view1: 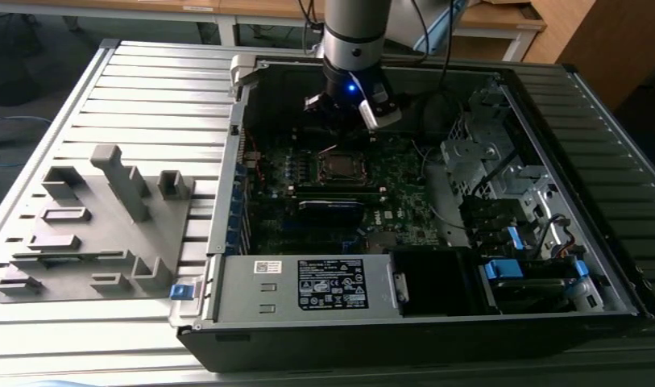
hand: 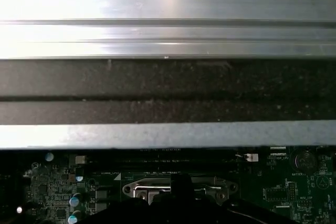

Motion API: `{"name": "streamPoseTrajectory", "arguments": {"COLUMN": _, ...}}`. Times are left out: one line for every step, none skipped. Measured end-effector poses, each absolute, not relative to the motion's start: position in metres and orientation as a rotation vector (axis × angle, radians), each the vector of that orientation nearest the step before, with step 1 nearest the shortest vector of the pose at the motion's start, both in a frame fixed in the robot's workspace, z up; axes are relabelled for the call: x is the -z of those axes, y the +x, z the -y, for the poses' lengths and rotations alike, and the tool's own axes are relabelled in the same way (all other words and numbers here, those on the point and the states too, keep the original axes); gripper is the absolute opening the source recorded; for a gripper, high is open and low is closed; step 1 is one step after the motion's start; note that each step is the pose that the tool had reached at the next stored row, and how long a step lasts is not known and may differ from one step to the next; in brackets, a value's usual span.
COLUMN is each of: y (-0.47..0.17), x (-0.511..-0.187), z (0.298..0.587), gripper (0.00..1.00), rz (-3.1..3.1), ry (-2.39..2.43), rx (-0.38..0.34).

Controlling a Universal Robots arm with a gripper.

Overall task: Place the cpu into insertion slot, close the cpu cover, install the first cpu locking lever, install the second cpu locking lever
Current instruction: 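Install the first cpu locking lever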

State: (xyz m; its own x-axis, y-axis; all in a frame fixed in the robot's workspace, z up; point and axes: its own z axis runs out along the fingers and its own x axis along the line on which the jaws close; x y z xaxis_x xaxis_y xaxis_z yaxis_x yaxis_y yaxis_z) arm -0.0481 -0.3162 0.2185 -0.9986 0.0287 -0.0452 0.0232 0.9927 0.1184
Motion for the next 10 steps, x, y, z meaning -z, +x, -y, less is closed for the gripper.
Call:
{"name": "streamPoseTrajectory", "arguments": {"y": -0.0479, "x": -0.2179, "z": 0.3162, "gripper": 0.11, "rz": -3.089, "ry": 0.040, "rx": -0.183}}
{"name": "streamPoseTrajectory", "arguments": {"y": -0.0476, "x": -0.2173, "z": 0.3162, "gripper": 0.11, "rz": -3.089, "ry": 0.040, "rx": -0.183}}
{"name": "streamPoseTrajectory", "arguments": {"y": -0.0474, "x": -0.2167, "z": 0.3162, "gripper": 0.11, "rz": -3.089, "ry": 0.040, "rx": -0.183}}
{"name": "streamPoseTrajectory", "arguments": {"y": -0.0473, "x": -0.2162, "z": 0.3162, "gripper": 0.11, "rz": -3.089, "ry": 0.040, "rx": -0.183}}
{"name": "streamPoseTrajectory", "arguments": {"y": -0.0471, "x": -0.2156, "z": 0.3162, "gripper": 0.11, "rz": -3.089, "ry": 0.040, "rx": -0.183}}
{"name": "streamPoseTrajectory", "arguments": {"y": -0.0469, "x": -0.2151, "z": 0.3162, "gripper": 0.11, "rz": -3.089, "ry": 0.040, "rx": -0.183}}
{"name": "streamPoseTrajectory", "arguments": {"y": -0.0467, "x": -0.2147, "z": 0.3162, "gripper": 0.11, "rz": -3.089, "ry": 0.040, "rx": -0.183}}
{"name": "streamPoseTrajectory", "arguments": {"y": -0.0464, "x": -0.2145, "z": 0.3162, "gripper": 0.11, "rz": -3.089, "ry": 0.040, "rx": -0.182}}
{"name": "streamPoseTrajectory", "arguments": {"y": -0.0460, "x": -0.2142, "z": 0.3160, "gripper": 0.11, "rz": -3.089, "ry": 0.040, "rx": -0.183}}
{"name": "streamPoseTrajectory", "arguments": {"y": -0.0455, "x": -0.2141, "z": 0.3158, "gripper": 0.11, "rz": -3.089, "ry": 0.041, "rx": -0.183}}
